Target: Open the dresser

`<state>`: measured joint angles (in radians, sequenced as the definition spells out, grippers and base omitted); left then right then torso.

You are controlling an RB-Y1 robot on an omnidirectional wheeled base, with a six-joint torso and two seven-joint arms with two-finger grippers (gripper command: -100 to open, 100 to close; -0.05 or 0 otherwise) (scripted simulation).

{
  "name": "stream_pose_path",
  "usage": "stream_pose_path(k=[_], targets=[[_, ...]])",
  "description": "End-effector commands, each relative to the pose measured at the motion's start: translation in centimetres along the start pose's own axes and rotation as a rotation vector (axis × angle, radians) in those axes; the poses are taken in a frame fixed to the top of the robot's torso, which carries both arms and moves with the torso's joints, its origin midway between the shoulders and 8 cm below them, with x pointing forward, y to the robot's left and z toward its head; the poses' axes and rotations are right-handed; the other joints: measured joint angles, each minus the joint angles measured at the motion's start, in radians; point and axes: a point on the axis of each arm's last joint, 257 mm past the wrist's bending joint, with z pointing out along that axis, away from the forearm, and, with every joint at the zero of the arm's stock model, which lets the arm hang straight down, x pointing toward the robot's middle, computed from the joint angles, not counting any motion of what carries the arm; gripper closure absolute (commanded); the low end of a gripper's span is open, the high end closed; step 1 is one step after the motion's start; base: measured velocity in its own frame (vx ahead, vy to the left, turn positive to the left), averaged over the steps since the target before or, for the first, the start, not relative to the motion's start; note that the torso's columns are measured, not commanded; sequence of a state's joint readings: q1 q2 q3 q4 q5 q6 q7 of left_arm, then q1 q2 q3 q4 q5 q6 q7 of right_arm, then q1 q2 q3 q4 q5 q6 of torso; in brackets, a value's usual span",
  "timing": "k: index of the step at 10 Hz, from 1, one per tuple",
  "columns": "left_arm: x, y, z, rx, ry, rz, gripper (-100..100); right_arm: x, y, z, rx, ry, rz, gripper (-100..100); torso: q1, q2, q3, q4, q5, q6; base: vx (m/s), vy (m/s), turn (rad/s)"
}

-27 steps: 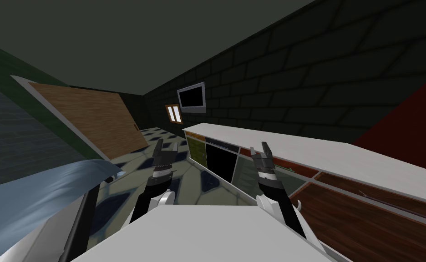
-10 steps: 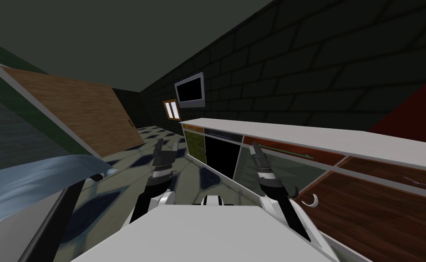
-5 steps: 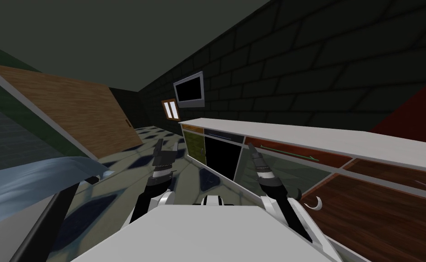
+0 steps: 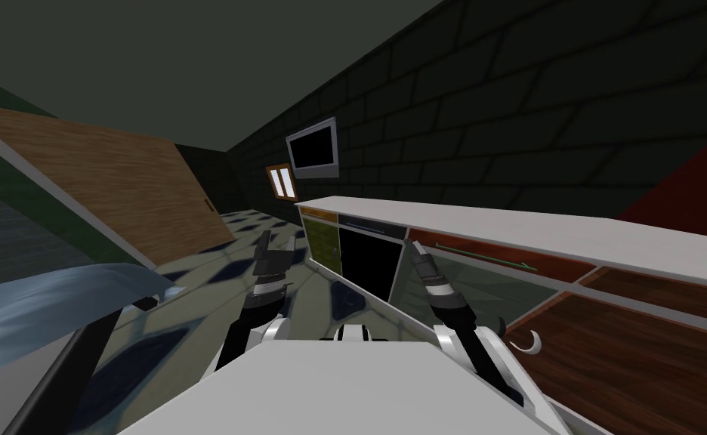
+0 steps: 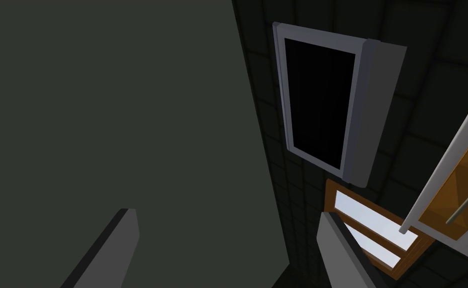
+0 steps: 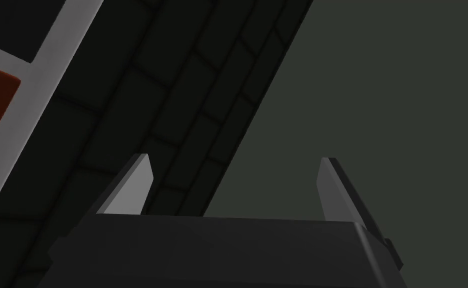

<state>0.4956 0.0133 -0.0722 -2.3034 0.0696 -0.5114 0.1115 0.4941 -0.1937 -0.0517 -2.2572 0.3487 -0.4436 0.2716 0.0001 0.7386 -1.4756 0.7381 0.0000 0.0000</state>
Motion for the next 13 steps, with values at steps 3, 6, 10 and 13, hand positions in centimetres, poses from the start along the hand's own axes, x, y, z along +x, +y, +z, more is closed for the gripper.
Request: stream_pose_path(k=[3, 6, 10, 13], targets=[[0.0, 0.0, 0.0, 0.000, 0.000, 0.000, 0, 1.2, 0.4, 0.2, -0.030, 0.056, -0.256, -100, 0.000, -0.001, -0.001, 0.000, 0.000, 0.000, 0.048, 0.017, -0.018], [0.0, 0.0, 0.0, 0.000, 0.000, 0.000, 0, 1.6, 0.5, 0.2, -0.041, 0.074, -0.353, -100, 0.000, -0.001, 0.000, 0.000, 0.000, 0.000, 0.037, 0.010, -0.016], [0.0, 0.0, 0.0, 0.000, 0.000, 0.000, 0, 2.5, 0.4, 0.2, -0.063, 0.111, -0.529, -100, 0.000, -0.001, -0.001, 0.000, 0.000, 0.000, 0.041, 0.014, -0.016], [0.0, 0.0, 0.0, 0.000, 0.000, 0.000, 0, 3.5, 0.0, 0.1, -0.089, 0.151, -0.702, -100, 0.000, 0.000, 0.000, 0.000, 0.000, 0.000, 0.039, 0.012, -0.017]])
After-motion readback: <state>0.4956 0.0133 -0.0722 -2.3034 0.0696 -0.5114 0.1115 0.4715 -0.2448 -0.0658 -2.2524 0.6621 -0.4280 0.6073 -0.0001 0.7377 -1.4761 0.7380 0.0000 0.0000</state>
